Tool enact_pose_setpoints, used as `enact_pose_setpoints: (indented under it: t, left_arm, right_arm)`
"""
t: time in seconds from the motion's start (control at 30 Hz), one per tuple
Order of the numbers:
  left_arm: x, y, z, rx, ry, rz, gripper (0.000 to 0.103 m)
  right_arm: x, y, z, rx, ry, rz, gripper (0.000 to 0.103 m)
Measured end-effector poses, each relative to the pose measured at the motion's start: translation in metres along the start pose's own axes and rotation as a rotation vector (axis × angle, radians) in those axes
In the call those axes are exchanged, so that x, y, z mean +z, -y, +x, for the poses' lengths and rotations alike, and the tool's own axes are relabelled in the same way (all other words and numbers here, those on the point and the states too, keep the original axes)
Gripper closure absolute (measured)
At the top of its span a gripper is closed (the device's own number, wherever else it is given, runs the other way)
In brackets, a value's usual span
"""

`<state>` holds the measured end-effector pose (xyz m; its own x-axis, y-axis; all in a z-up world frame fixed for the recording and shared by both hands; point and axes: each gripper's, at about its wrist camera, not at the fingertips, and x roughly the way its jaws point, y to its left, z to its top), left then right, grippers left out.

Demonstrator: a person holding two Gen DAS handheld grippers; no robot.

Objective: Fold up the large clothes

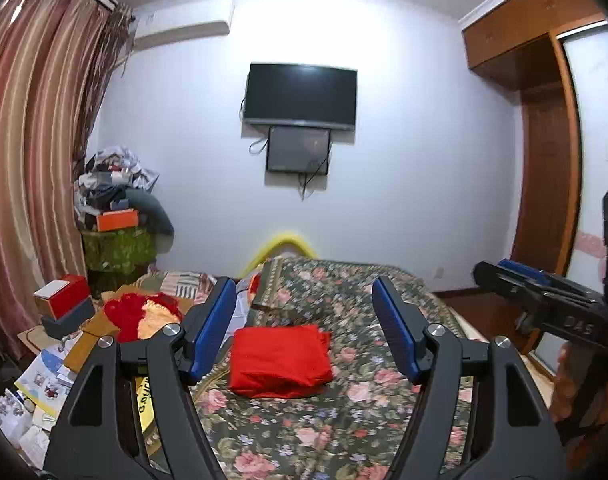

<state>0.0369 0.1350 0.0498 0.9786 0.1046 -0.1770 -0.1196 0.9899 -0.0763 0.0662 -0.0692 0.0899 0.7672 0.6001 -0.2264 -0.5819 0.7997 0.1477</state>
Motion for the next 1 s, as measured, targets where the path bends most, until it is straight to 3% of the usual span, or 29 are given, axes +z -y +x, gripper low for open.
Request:
enact_pose_setpoints:
  t: [0.07, 0.13, 0.23, 0.33, 1.0]
  left_arm:
    - [-0.002, 0.007, -0.012, 0.016, 0.012, 0.02, 0.032]
    - [-0.006, 0.011, -0.021, 0.04, 0.021, 0.032, 0.021]
    - [-0.012, 0.014, -0.03, 0.05, 0.027, 0.004, 0.004]
    - [-0.017, 0.015, -0.033, 0.063, 0.019, -0.004, 0.002]
    - [-0.028, 0.019, -0.039, 0.085, -0.014, -0.017, 0.001]
  right_arm:
    - [-0.002, -0.001, -0.009, -0.003, 0.016, 0.005, 0.038]
    - [-0.004, -0.004, -0.015, -0.028, 0.03, -0.006, 0.03]
    - [-0.006, -0.006, -0.024, -0.058, 0.058, -0.021, 0.015]
    - [-0.006, -0.008, -0.028, -0.085, 0.071, -0.037, 0.0]
    - [-0.024, -0.011, -0.031, -0.113, 0.029, -0.066, 0.0]
